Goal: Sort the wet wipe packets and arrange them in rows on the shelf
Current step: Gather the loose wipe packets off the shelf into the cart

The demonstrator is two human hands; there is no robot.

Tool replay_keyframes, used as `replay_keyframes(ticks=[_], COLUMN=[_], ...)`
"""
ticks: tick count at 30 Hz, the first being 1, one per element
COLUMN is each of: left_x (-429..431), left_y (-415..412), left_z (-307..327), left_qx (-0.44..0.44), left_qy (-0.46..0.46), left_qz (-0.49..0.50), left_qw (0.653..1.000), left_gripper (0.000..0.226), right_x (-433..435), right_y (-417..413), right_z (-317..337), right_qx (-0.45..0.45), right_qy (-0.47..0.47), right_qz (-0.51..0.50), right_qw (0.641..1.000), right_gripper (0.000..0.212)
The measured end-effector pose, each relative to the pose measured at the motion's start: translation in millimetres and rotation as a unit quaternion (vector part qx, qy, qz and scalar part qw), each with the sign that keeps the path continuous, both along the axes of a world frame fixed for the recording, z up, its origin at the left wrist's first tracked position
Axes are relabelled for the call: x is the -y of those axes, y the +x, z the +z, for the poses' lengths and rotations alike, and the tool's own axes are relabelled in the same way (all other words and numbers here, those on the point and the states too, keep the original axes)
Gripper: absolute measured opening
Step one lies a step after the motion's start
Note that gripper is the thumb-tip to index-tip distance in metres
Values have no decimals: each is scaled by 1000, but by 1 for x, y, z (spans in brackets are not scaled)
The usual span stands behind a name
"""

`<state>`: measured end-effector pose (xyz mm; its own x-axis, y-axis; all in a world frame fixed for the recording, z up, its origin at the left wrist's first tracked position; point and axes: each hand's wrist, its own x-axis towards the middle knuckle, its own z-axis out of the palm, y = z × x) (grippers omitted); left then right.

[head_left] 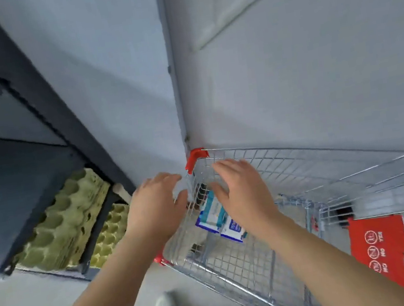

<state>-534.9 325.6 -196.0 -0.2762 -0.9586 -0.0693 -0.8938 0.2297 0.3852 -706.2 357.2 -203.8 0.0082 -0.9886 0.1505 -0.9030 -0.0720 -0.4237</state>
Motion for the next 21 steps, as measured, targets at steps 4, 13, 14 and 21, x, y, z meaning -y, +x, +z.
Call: replay_keyframes(ticks=[4,13,14,21], left_x=[-27,-67,-68,-49], left_y=[64,252,277,430], left_z=[80,182,189,220], left_qx=[-26,-69,-71,-55], left_qy=[-82,-213,-214,-195], left_qz=[53,181,193,221], left_qw=[995,958,955,954], left_gripper=[37,35,35,38], right_x=[-2,10,11,34], right_y=[53,249,275,432], right_z=[75,188,196,226], right_qx=[-2,49,55,77], right_qy=[-89,-185,-188,-162], right_qz=[60,197,206,224], right_qw=[994,962,959,958], right_gripper=[29,43,43,47])
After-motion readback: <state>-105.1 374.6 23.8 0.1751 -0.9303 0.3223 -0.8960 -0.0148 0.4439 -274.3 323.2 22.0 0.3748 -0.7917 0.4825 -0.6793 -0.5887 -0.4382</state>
